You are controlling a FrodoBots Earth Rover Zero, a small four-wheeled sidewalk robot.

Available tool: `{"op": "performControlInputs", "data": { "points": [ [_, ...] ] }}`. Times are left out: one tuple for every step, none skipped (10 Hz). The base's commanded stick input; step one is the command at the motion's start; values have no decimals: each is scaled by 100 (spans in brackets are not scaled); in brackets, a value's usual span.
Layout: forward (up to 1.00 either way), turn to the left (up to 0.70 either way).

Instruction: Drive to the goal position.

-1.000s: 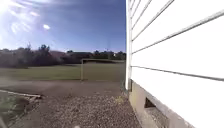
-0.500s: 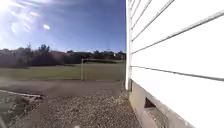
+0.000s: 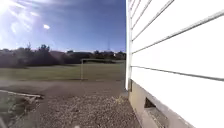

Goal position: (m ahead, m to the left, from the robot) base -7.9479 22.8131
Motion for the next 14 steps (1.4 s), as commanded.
{"op": "performControlInputs", "data": {
  "points": [
    [5,0],
    [5,0],
    [5,0],
    [5,0],
    [5,0],
    [5,0],
    [5,0],
    [5,0],
    [5,0],
    [5,0],
    [5,0],
    [5,0],
    [5,0],
    [5,0]
  ]
}}
